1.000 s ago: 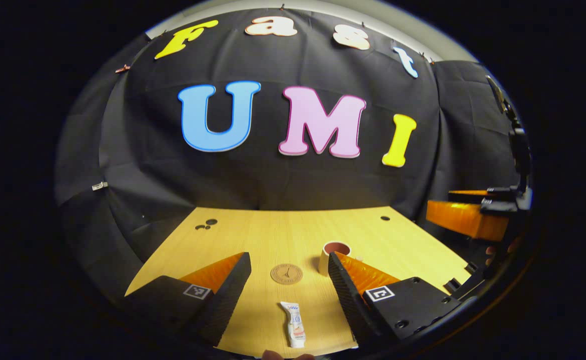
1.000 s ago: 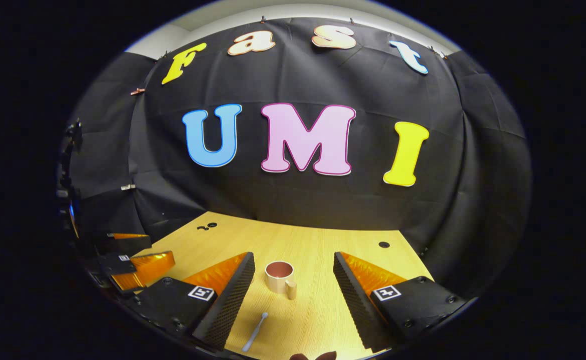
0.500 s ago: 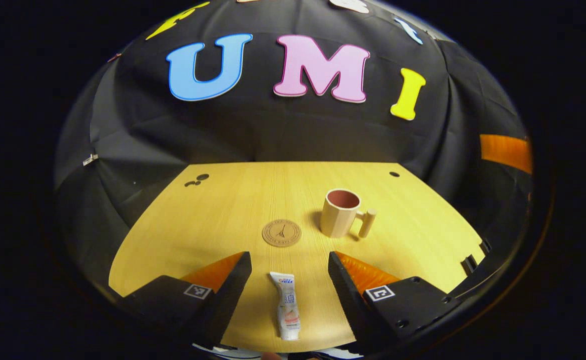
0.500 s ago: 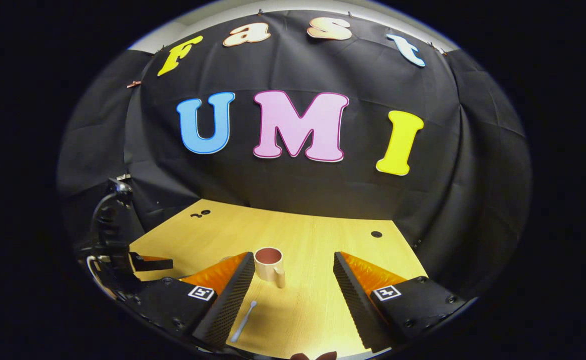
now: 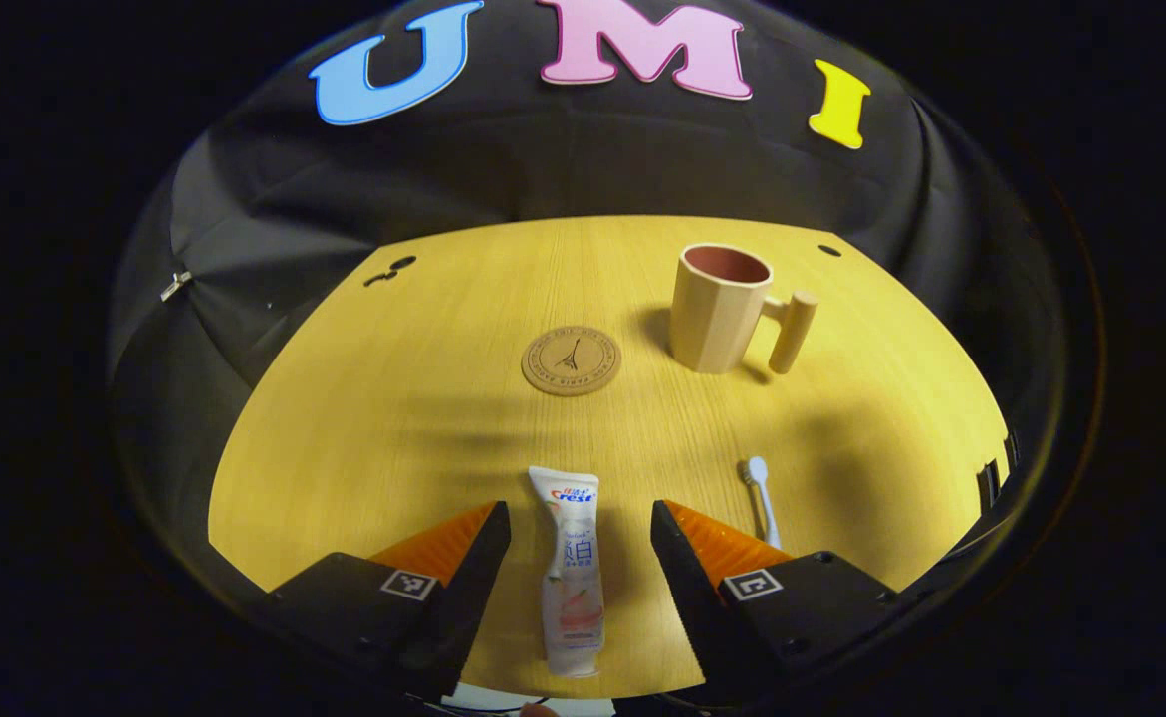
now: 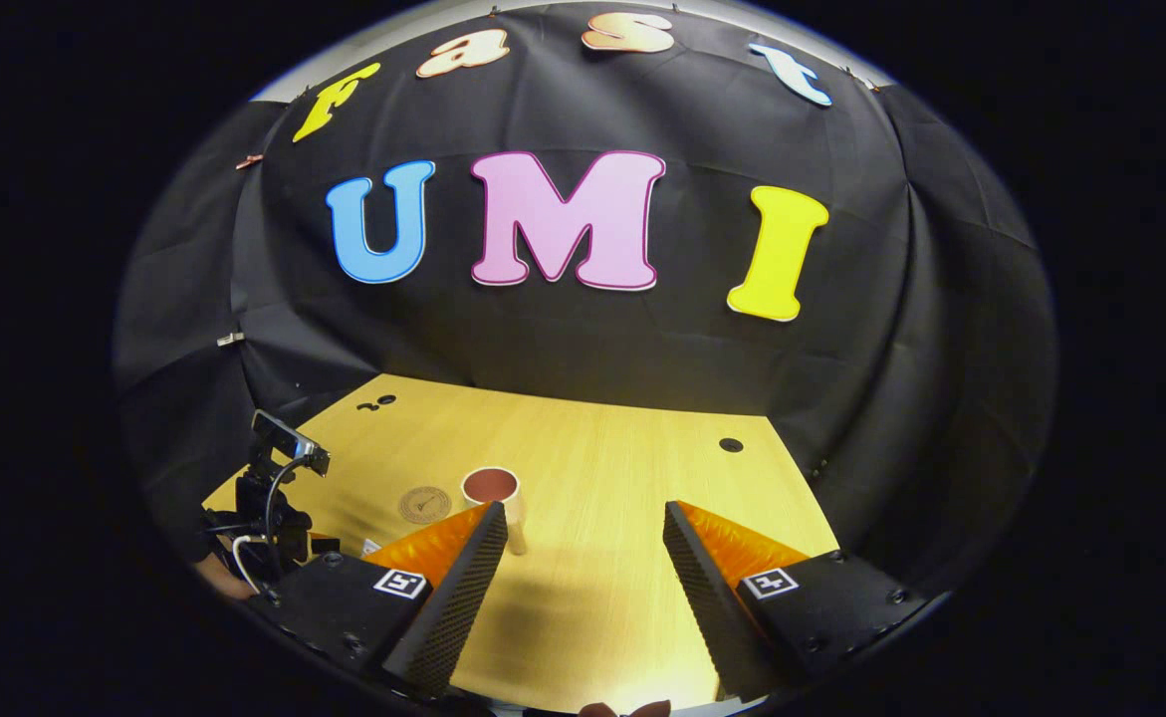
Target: Put the toothbrush and toothpaste on the desktop into the cup, then pick up the cup and place it on the coaster on the desktop.
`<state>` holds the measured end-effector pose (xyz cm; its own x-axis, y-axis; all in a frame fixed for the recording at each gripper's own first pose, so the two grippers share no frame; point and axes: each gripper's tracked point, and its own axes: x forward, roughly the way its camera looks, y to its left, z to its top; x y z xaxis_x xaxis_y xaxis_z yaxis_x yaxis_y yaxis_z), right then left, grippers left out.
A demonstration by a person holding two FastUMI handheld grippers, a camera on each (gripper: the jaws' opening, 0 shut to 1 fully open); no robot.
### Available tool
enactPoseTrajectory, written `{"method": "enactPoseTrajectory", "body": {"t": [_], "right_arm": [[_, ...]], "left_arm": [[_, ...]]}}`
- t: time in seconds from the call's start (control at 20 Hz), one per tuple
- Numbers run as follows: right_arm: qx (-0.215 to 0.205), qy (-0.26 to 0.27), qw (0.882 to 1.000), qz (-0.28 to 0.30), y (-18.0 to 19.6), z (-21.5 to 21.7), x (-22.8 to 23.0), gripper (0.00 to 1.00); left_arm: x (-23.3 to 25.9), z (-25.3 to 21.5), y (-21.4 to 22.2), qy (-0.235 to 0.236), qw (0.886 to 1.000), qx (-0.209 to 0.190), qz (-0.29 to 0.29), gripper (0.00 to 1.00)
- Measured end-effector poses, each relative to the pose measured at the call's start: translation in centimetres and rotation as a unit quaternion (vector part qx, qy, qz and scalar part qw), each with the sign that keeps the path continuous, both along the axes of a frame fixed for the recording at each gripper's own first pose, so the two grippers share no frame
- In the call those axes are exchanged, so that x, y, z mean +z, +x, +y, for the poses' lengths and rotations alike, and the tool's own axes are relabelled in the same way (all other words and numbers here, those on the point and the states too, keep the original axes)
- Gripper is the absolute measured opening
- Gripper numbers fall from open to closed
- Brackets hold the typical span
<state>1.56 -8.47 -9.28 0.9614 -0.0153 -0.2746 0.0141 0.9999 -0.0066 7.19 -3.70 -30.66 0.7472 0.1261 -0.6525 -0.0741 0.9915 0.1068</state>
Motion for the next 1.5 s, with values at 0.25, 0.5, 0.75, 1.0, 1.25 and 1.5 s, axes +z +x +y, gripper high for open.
{"method": "enactPoseTrajectory", "body": {"t": [0.25,0.5,0.75,1.0,1.25,1.5], "right_arm": [[0.002,0.013,1.000,0.014,1.4,-2.4,-1.5,0.98],[-0.005,0.042,0.999,0.028,2.5,-4.3,-3.0,0.98],[-0.003,0.078,0.996,0.048,2.9,-3.9,-4.6,0.98],[0.006,0.083,0.995,0.056,3.1,-2.9,-5.0,0.98],[0.017,0.079,0.992,0.096,2.2,-0.8,-6.5,0.99],[0.031,0.079,0.983,0.165,0.6,3.5,-9.5,0.98]], "left_arm": [[-2.8,0.6,0.2,-0.010,0.998,0.033,0.057,0.85],[-4.1,0.5,0.0,-0.010,0.995,0.042,0.087,0.78],[-4.5,0.4,0.0,-0.034,0.992,0.045,0.111,0.81],[-4.4,0.2,0.2,-0.042,0.991,0.039,0.117,0.69],[-4.7,-0.4,0.4,-0.035,0.991,0.014,0.129,0.48],[-4.6,-0.3,0.0,-0.035,0.987,-0.027,0.154,0.36]]}}
